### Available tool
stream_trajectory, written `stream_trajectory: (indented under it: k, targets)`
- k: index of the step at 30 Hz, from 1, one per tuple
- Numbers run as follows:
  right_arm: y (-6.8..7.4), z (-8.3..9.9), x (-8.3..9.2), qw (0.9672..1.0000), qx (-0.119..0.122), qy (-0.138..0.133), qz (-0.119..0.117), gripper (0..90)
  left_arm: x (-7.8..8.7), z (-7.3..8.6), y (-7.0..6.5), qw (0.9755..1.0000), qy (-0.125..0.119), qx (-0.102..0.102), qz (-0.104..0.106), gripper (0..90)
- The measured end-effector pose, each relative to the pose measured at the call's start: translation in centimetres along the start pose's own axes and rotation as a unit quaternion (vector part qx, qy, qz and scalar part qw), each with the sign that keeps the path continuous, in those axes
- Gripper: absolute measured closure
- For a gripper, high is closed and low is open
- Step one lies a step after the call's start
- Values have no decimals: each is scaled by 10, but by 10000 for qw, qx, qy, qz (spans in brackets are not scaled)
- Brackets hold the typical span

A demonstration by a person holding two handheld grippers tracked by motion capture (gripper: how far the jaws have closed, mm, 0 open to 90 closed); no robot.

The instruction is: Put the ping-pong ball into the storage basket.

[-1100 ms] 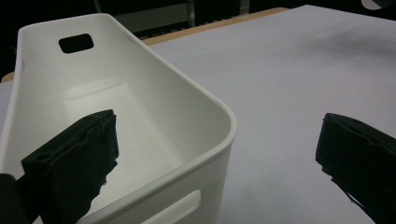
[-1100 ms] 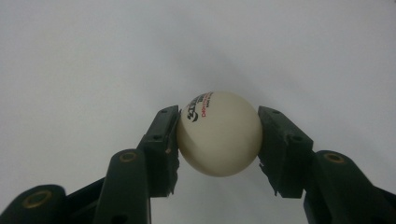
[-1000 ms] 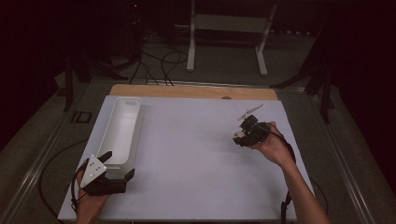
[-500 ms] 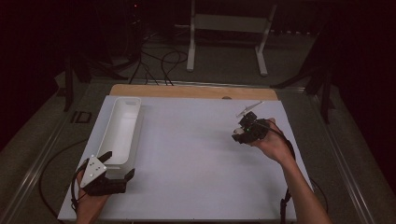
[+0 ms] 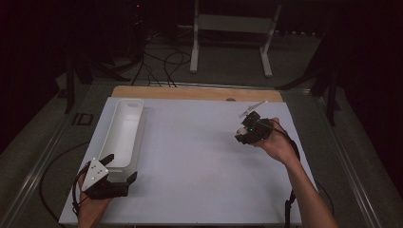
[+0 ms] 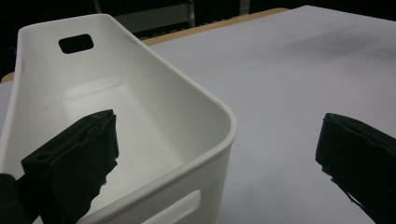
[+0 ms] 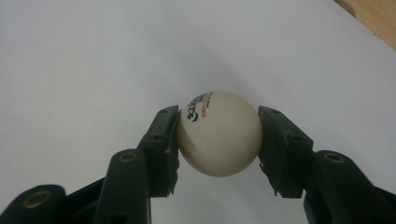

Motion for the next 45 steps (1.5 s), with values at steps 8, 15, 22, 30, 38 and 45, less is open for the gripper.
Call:
stream_trajectory:
  k: [8,15,22,30,38,45]
  targets:
    - [1,-6,4,10000,41,-33,27,506,0,0,0,10000,1,-4,4,0]
    - [2,-9,6,10000,48,-56,42,506,0,0,0,10000,2,-8,0,0]
    - [4,-14,9,9999,96,-73,59,506,0,0,0,10000,1,-8,1,0]
    - [7,-22,12,9998,143,-93,72,506,0,0,0,10000,0,-10,4,0]
    - [10,-29,13,9997,217,-93,68,506,0,0,0,10000,-1,-14,3,0]
    - [13,-35,17,9996,252,-123,88,506,0,0,0,10000,-2,-8,6,0]
Point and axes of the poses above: each handheld gripper's, and its own axes: x roughly backward along the jaws, z roughly out of its underside, y roughly to its left, the point moved 6 cm from there along -x, roughly forward along the jaws, and after that the axes turned 11 degrees about -z, right-handed, at the moved point
